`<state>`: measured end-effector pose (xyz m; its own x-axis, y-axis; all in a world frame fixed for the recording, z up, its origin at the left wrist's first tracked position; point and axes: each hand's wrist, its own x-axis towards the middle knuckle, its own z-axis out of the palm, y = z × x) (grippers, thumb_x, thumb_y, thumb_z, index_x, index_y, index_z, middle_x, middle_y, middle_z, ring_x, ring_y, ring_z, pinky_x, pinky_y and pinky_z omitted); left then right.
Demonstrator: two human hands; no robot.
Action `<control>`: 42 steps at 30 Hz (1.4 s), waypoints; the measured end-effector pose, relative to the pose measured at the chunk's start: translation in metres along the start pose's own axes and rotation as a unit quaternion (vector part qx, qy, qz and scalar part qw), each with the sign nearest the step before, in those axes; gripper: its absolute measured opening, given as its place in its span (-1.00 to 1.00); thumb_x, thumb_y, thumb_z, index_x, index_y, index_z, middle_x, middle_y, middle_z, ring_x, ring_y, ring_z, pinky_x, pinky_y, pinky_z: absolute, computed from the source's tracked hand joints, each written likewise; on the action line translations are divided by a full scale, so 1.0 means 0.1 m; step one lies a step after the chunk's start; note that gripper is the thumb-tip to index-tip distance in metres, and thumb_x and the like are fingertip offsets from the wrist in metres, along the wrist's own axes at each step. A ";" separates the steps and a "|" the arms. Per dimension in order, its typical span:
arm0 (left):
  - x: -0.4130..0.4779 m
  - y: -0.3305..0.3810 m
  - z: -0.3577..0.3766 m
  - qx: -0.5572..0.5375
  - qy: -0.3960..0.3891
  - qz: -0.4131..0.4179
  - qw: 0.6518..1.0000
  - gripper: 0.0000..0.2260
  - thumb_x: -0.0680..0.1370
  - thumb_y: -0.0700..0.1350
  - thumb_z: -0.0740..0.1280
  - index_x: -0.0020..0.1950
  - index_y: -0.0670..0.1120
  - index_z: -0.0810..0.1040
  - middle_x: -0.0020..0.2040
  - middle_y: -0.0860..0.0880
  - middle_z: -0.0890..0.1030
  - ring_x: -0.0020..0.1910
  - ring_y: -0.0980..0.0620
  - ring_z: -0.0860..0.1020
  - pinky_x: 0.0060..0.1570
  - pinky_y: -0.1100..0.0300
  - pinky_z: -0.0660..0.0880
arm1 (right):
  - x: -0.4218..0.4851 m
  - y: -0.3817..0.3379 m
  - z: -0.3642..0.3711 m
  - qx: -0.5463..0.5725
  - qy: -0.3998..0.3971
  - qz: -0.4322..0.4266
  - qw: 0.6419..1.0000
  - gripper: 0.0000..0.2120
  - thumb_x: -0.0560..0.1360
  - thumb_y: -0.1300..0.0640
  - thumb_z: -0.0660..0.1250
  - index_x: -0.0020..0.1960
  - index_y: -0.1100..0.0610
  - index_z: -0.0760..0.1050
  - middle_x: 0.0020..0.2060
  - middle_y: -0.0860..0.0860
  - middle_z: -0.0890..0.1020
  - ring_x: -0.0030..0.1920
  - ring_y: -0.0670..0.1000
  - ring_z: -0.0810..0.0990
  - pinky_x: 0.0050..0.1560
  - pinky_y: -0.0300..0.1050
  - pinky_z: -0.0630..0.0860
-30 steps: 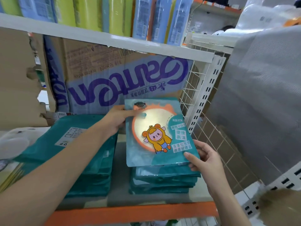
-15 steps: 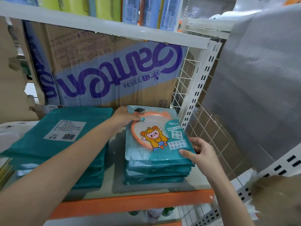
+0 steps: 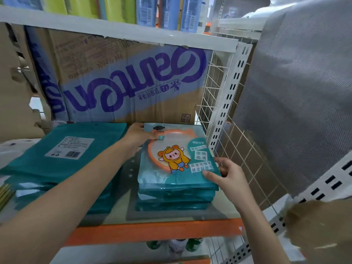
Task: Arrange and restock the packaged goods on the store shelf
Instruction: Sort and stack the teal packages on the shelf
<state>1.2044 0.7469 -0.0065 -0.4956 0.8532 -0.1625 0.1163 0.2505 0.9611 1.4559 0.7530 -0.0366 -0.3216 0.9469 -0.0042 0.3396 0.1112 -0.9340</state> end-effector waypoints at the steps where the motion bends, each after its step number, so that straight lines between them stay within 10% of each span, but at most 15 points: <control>1: 0.00 0.00 0.01 -0.001 0.007 0.001 1.000 -0.61 0.41 -0.22 0.46 0.22 -0.19 0.52 0.16 -0.11 0.59 -0.14 0.06 0.54 -0.27 0.28 0.45 | 0.00 0.01 0.00 -0.013 0.001 -0.002 1.000 -0.59 0.40 0.13 0.45 0.17 -0.01 0.38 -0.17 -0.10 0.63 -0.19 -0.14 0.64 -0.30 -0.27 0.57; 9: -0.09 -0.10 0.06 -0.025 0.036 -0.001 0.999 -0.59 0.44 -0.20 0.42 0.26 -0.15 0.46 0.15 -0.05 0.57 0.05 -0.05 0.57 0.08 0.05 0.51 | 0.03 0.09 -0.03 -0.140 0.035 -0.033 0.989 -0.46 0.40 -0.08 0.40 0.33 0.02 0.40 -0.22 -0.09 0.50 -0.22 -0.11 0.49 -0.28 -0.22 0.41; 13: -0.18 -0.20 0.09 -0.062 -0.001 -0.026 0.998 -0.59 0.48 -0.20 0.36 0.31 -0.09 0.41 0.13 -0.14 0.60 0.01 -0.09 0.60 -0.07 0.06 0.55 | 0.04 0.11 -0.01 -0.142 0.024 -0.039 0.989 -0.40 0.40 -0.19 0.33 0.37 0.02 0.37 0.21 -0.03 0.50 0.12 -0.04 0.51 0.09 0.05 0.54; 25: -0.29 -0.21 0.11 -0.099 -0.016 -0.024 0.995 -0.69 0.51 -0.25 0.31 0.24 -0.11 0.43 0.15 -0.17 0.58 0.02 -0.11 0.57 -0.07 0.07 0.51 | 0.07 0.05 0.02 -0.152 -0.008 -0.046 0.987 -0.52 0.51 -0.06 0.27 0.39 0.07 0.34 0.22 -0.02 0.52 0.13 -0.03 0.52 0.10 0.04 0.53; 33: -0.32 0.13 -0.64 0.135 0.086 0.166 0.973 -0.48 0.54 -0.10 0.31 0.46 -0.10 0.23 0.43 -0.05 0.33 0.39 -0.01 0.30 0.24 0.20 0.23 | 0.07 -0.33 0.22 -0.250 0.036 -0.144 0.957 -0.49 0.51 -0.06 0.26 0.42 0.03 0.28 0.31 -0.04 0.43 0.28 -0.06 0.40 0.27 -0.07 0.39; 42: -0.30 -0.27 -1.87 0.263 0.101 0.133 0.950 -0.46 0.49 -0.10 0.38 0.42 -0.15 0.28 0.38 -0.15 0.38 0.32 -0.12 0.38 0.22 0.12 0.32 | -0.10 -0.89 1.43 -0.293 -0.063 -0.237 0.924 -0.50 0.52 -0.04 0.27 0.42 0.02 0.28 0.38 0.00 0.36 0.35 0.00 0.33 0.31 -0.15 0.25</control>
<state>1.0552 0.6288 0.0144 -0.5365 0.8271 0.1678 0.6489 0.2771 0.7087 1.3024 0.6899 -0.0049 -0.6450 0.7109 0.2803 0.5418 0.6841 -0.4883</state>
